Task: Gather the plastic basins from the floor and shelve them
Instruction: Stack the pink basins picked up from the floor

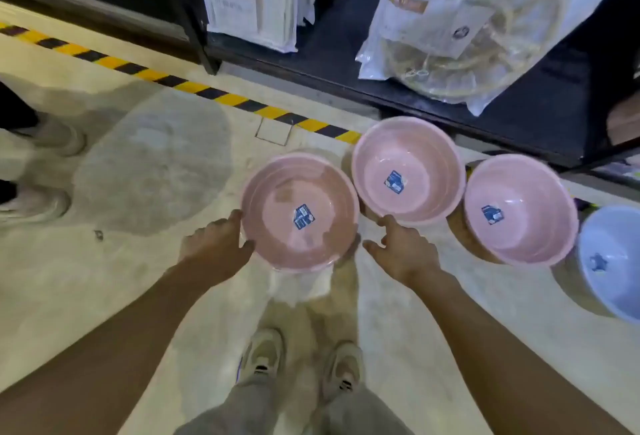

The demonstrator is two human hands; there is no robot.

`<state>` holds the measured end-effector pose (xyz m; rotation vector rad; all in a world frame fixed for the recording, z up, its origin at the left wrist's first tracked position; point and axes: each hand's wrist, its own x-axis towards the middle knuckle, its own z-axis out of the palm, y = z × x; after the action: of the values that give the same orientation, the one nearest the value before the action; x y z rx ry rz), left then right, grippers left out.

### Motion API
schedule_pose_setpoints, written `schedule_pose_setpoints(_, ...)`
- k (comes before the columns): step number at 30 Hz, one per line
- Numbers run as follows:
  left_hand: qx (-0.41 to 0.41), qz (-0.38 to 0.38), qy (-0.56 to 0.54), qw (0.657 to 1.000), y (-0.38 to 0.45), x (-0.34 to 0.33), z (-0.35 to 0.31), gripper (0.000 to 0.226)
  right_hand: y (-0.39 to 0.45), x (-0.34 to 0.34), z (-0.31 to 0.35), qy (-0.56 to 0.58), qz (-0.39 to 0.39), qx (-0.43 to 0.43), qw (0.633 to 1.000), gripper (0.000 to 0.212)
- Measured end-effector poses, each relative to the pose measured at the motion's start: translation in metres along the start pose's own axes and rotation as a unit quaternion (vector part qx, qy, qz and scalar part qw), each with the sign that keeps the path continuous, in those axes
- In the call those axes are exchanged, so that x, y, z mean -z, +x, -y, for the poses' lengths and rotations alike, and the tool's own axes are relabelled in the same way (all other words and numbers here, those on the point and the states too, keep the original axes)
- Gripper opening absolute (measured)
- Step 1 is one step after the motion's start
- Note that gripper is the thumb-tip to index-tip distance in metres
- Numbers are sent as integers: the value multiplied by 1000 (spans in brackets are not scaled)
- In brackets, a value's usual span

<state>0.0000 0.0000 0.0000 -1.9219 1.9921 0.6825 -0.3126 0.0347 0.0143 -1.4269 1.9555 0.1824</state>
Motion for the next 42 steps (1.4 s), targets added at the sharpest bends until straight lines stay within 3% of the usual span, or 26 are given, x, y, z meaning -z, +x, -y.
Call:
schedule_pose_setpoints(7,52,-72,67,994,122,-132,63,67,129,-112,-47,66,-13,-26,997,71)
schedule_pose_setpoints(12,109,-56,-17,992,169,-171,82,62,183,-156,-59,127,-23,-11,992,84)
schedule_pose_setpoints(19,105,-83,-127,983,182,-185,75,37,205,-178,-55,150,-84,-19,985,58)
schedule_pose_setpoints(29,100,-137,-126,977,157,-122,98,30,175,-130,-12,142,-100,26,985,52)
schedule_pose_setpoints(32,78,-166,-148,972,164,-80,91,30,169,-93,0,167,-128,43,977,37)
schedule_pose_setpoints(35,29,-205,-157,966,179,-33,53,32,162,-41,-7,162,-192,51,967,20)
schedule_pose_setpoints(42,-66,-212,-150,964,202,23,-89,52,135,45,-91,164,-320,-38,932,20)
